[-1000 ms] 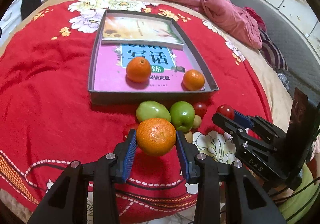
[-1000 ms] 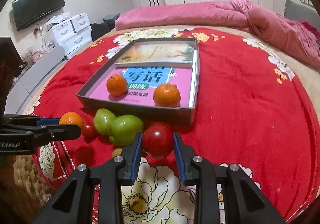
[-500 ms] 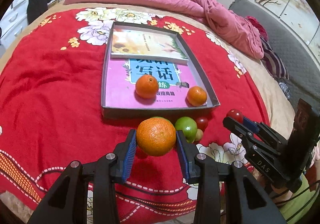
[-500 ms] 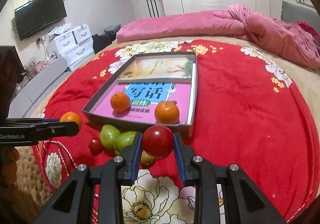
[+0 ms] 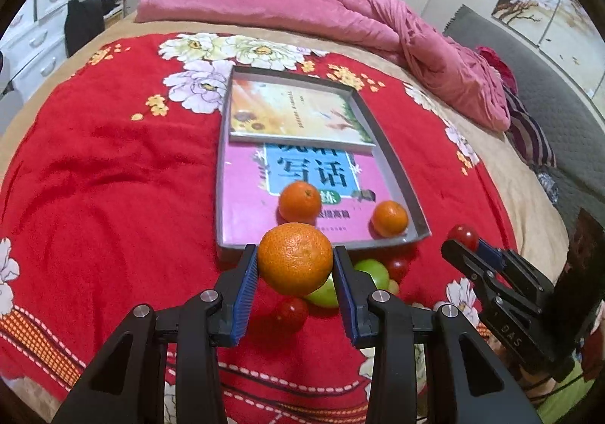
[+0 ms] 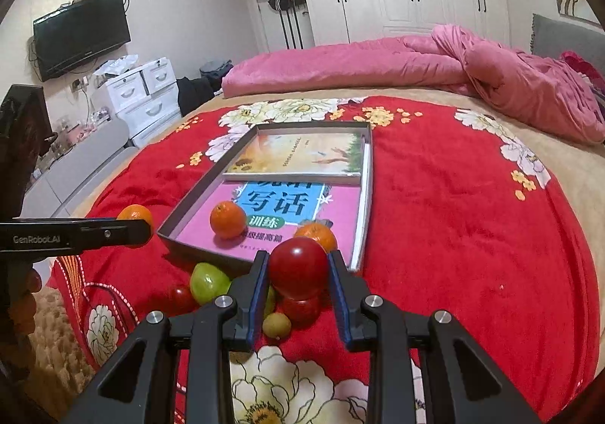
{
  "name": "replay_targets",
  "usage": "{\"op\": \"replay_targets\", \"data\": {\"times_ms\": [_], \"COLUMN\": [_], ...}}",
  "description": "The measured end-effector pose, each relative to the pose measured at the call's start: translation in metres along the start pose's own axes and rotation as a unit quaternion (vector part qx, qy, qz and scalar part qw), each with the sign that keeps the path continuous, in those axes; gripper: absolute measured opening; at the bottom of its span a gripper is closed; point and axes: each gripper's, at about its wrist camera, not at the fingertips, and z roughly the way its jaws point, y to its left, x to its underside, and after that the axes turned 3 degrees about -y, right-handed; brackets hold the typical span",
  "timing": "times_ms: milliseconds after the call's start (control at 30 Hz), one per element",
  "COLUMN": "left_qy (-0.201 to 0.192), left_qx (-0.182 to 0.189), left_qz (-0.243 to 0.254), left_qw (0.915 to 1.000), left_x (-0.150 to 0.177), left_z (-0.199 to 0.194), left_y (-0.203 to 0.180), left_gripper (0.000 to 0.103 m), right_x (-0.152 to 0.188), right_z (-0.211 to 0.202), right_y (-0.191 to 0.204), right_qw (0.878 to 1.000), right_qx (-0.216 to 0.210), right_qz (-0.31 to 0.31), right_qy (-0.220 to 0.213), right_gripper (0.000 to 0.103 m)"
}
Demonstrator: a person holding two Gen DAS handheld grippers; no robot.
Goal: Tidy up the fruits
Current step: 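Lift the tomato and orange and carry both over the grey tray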
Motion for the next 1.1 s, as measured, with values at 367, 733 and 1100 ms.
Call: {"op": "replay_targets", "data": {"times_ms": [367,733,1100], "left_qy": [-0.003,0.0,0.013], "left_qx": [-0.025,-0.044,-0.058], "left_qz": [-0.005,0.0,0.022], "left_qw": [0.9997,0.999,0.998], "left_x": [-0.014,-0.022,-0.027], "left_z": [0.017,0.042,0.061], "left_y": [0.014,0.016,0.008], "left_gripper": [0.04,0.04,0.04], "right_x": [-0.016,-0.022,-0.022], "right_z": [0.015,0.04,0.064], "right_y": [0.011,0.023,0.038], "right_qw": [1.0,0.999,0.998], "right_qx": [-0.013,-0.022,-0.03], "right_qz": [-0.016,-0.031,-0.049], "right_qy": [-0.007,0.006,0.022], "right_gripper": [0.031,0.031,0.031]}}
